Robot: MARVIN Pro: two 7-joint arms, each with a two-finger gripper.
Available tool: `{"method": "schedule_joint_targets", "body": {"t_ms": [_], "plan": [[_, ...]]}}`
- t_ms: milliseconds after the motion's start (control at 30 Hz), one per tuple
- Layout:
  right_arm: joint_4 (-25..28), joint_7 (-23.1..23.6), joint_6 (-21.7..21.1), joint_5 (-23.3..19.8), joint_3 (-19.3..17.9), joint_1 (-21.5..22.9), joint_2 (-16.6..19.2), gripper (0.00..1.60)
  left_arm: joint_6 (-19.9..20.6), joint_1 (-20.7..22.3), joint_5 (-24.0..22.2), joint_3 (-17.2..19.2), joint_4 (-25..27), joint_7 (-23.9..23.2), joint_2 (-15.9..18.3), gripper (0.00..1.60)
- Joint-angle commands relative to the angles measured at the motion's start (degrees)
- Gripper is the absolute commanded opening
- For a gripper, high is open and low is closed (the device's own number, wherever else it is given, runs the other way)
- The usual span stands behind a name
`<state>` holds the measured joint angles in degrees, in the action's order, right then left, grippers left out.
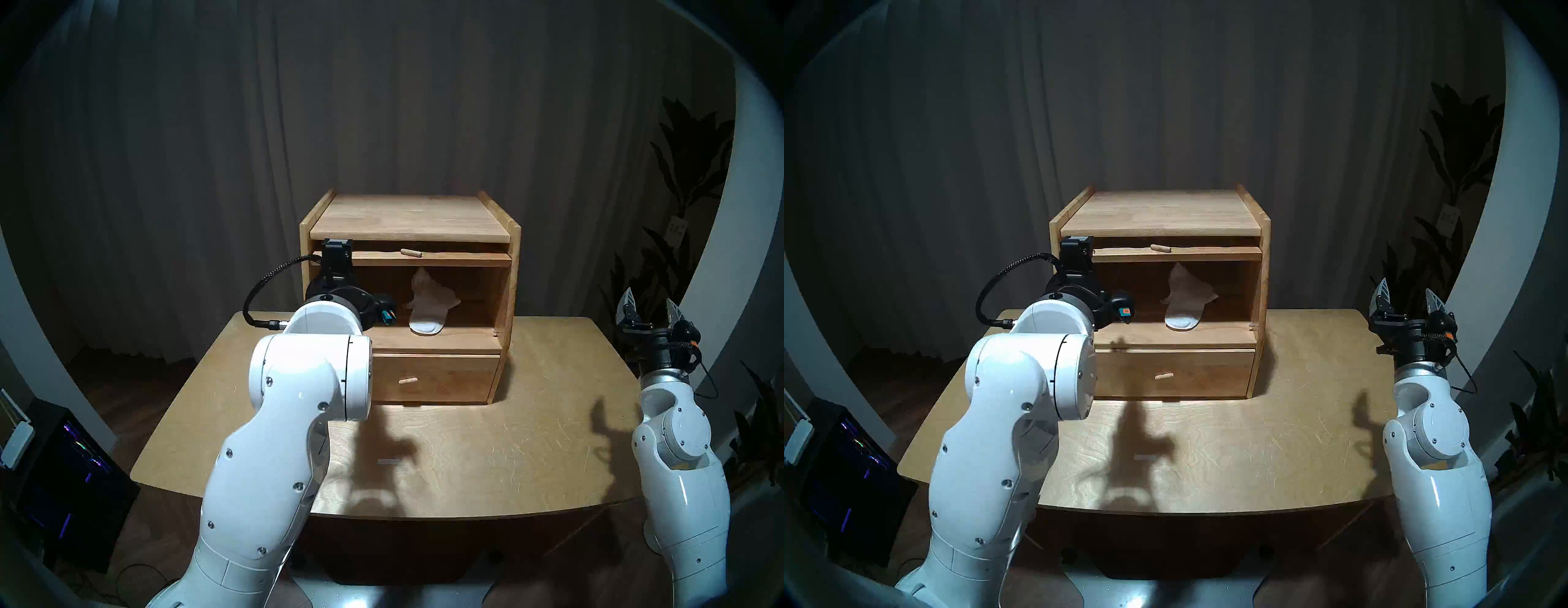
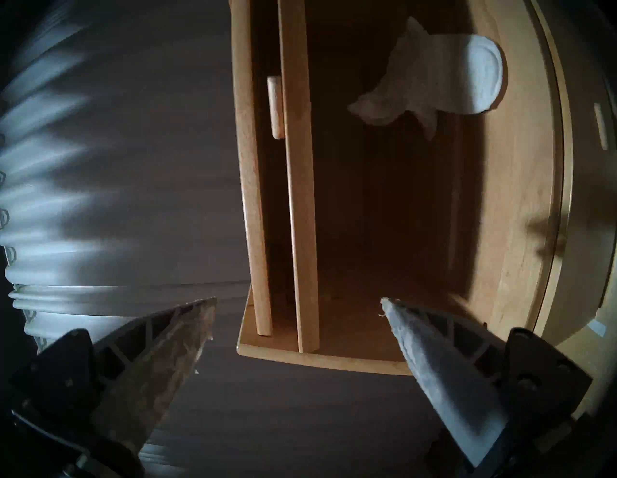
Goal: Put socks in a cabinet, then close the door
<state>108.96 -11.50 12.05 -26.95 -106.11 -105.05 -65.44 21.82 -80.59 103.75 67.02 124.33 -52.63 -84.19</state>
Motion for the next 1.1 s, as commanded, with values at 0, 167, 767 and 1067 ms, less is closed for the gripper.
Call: {"method": "schedule_joint_targets", "body": {"t_ms": [0, 167, 767, 1067], "plan": [[1.26, 0.10, 0.17, -0.05, -0.20, 0.05, 0.09, 1.60, 0.20, 5.82, -1.07, 2.60, -2.65, 2.46, -1.34, 1.60], [1.33, 0.11, 0.12, -0.07, -0.24, 0.00, 0.08, 1.60, -0.12, 5.44, -3.18, 1.57, -4.35, 4.11, -2.23, 1.60], [1.36, 0.15, 0.08, -0.07, -0.27, -0.02, 0.05, 1.60, 0.25, 6.53, -6.46, 2.54, -10.91, 8.75, -2.52, 1.60], [1.33, 0.16, 0.10, -0.06, -0.26, 0.00, 0.05, 1.60, -1.00, 8.69, -8.85, 3.55, -14.64, 11.66, -2.73, 1.60]]}}
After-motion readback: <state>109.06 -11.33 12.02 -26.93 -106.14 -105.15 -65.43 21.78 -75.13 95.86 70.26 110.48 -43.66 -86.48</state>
